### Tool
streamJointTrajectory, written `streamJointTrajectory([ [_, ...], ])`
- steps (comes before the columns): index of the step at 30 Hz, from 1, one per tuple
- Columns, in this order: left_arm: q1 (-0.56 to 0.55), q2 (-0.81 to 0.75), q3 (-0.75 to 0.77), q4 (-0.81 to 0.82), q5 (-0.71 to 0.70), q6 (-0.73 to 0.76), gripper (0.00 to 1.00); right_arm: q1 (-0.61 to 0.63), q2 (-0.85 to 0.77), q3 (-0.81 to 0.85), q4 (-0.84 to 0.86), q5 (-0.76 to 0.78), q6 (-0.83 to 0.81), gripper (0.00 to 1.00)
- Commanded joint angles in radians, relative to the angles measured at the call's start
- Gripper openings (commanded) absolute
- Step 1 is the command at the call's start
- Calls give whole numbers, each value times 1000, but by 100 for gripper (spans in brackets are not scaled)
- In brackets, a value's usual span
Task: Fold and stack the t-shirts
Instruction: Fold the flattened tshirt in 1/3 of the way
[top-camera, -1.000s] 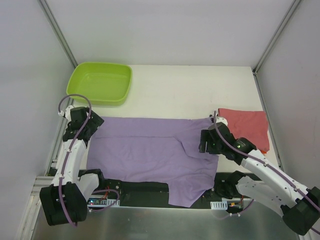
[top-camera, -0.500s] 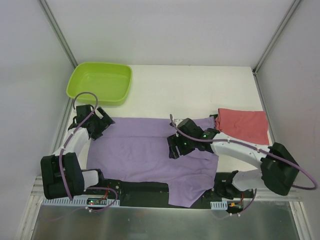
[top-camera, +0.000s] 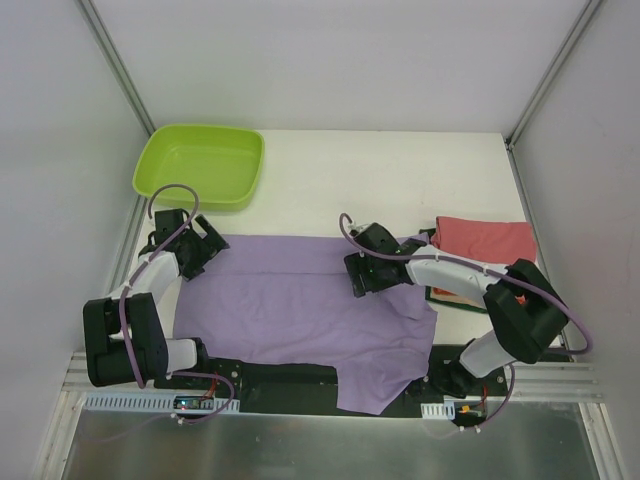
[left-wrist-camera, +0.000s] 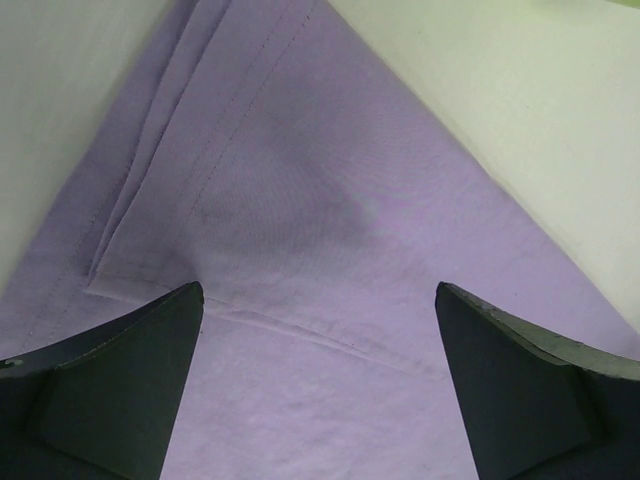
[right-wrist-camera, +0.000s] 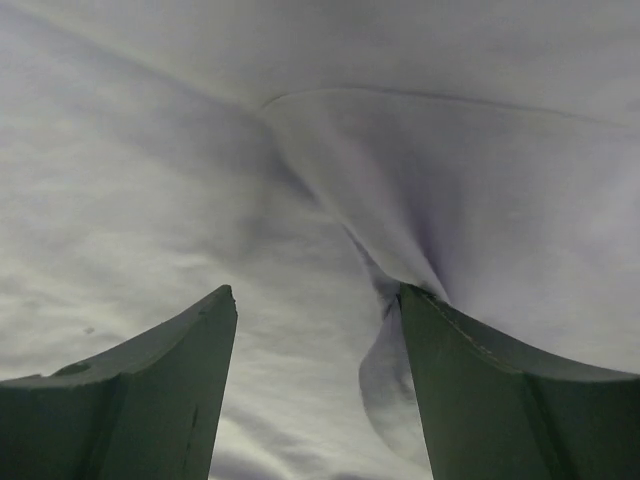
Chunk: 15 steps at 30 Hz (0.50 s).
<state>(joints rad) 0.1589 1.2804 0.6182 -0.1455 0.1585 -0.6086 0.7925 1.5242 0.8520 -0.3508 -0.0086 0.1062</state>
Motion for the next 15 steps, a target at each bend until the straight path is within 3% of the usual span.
streamJointTrajectory([
  [1,8,17,2,17,-28,23,99,-30,-12,70,-86,232,-91,70],
  [8,10,40,11,21,-20,17,99,-96,-59,61,-134,231,-233,72],
  [11,8,46,12,24,-13,15,99,-85,-99,59,-139,141,-310,72],
  [15,7,48,15,26,-11,17,99,-21,-176,59,-140,186,-362,72],
])
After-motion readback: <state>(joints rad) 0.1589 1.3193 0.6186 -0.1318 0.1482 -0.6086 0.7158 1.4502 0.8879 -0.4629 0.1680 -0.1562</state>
